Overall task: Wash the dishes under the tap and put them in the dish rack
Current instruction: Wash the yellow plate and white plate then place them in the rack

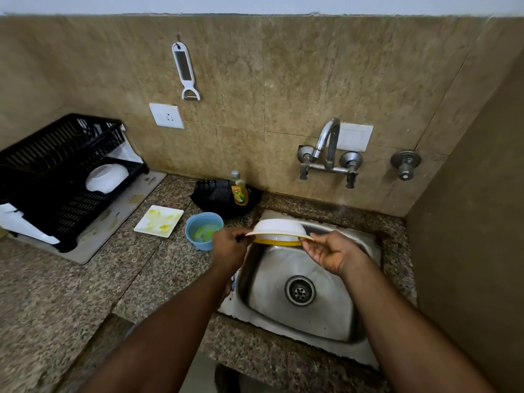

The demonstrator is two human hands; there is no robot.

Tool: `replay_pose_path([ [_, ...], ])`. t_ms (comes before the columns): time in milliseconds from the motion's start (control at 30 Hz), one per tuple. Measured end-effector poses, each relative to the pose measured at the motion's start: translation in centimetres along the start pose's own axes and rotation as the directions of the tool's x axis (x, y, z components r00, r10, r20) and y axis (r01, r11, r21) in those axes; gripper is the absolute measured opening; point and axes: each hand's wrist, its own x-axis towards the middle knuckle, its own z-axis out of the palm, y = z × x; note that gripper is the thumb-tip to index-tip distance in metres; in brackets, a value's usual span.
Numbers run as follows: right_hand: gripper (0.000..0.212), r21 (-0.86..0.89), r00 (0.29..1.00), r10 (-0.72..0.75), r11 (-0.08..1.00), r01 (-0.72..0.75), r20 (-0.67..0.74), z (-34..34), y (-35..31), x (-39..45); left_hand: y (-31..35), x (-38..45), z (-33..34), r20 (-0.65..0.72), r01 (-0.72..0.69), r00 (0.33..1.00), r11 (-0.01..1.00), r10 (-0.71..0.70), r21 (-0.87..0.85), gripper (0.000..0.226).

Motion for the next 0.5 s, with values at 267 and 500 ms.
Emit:
replay_pose_path([
  [267,0.016,-0.149,0.995,0.06,0.988,-0.049,0.076,6.4,2.7,0.7,-4.3,4.2,-8.5,0.201,0.044,0.976,0.974,-0.089,0.222,0.041],
  [500,0.015,-0.25,0.981,0.147,0.962,-0.111,0.13,19.2,7.3,4.4,-10.2,10.2,-22.4,0.112,0.166,0.963,0.868,-0.244,0.469,0.041],
])
